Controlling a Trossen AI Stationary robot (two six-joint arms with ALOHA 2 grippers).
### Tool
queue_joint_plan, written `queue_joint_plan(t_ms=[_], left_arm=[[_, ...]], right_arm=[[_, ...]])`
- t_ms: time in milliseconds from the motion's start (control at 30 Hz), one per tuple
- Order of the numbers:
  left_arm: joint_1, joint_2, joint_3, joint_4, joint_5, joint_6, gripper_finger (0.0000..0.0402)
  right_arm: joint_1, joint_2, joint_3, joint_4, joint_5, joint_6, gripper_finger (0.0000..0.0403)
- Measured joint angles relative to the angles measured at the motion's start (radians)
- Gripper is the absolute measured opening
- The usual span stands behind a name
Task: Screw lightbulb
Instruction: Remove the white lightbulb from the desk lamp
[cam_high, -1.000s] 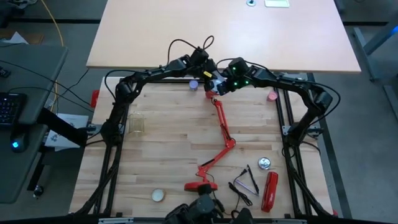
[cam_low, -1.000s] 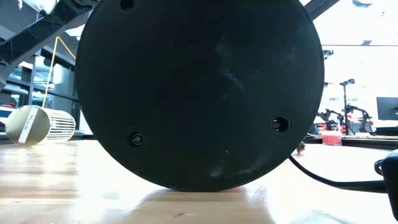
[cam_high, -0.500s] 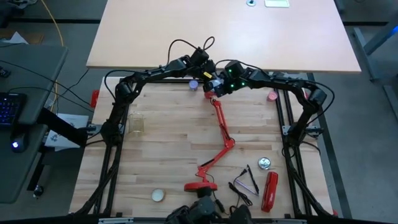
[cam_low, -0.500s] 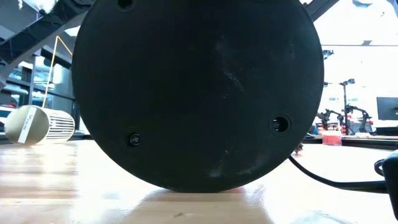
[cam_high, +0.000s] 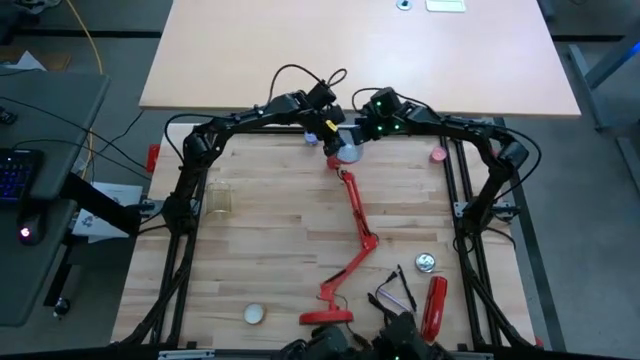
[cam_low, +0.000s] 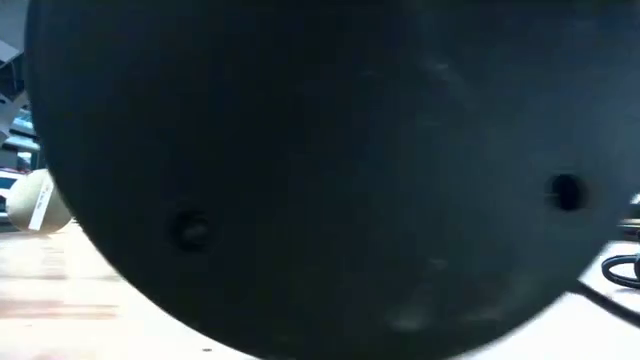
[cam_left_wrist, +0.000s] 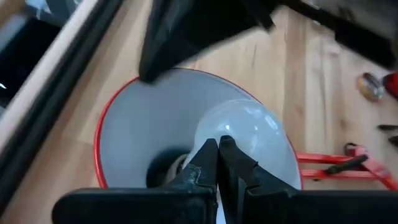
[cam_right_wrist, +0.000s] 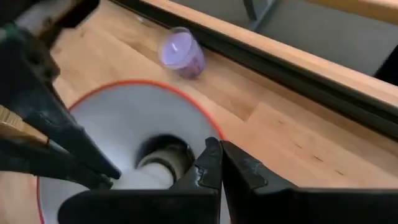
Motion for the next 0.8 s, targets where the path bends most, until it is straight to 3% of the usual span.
queue_joint_plan(t_ms=[133, 233, 267, 467, 700, 800], left_arm=[[-0.024, -0.029, -0.005, -0.06, 0.066, -0.042, 0.0], [-0.041, -0.048, -0.008, -0.135, 0.217, -0.024, 0.0], [-0.05, -0.058, -0.008, -0.136, 0.22, -0.014, 0.0], [-0.064, -0.082, -0.003, -0.095, 0.033, 0.024, 0.0], [-0.033, -0.123, 0.041, -0.086, 0.089, 0.047, 0.0], [-0.03, -0.133, 0.069, -0.07, 0.015, 0.089, 0.0]], right_arm=[[-0.039, -0.006, -0.001, 0.009, 0.057, -0.024, 0.0], [-0.054, -0.042, -0.001, 0.02, 0.033, -0.025, 0.0], [-0.056, -0.055, 0.0, 0.018, 0.018, -0.031, 0.0], [-0.075, -0.147, 0.0, -0.014, -0.038, -0.069, 0.0], [-0.025, -0.247, 0.0, -0.14, -0.208, -0.104, 0.0], [0.033, -0.274, 0.0, -0.248, -0.215, -0.132, 0.0]])
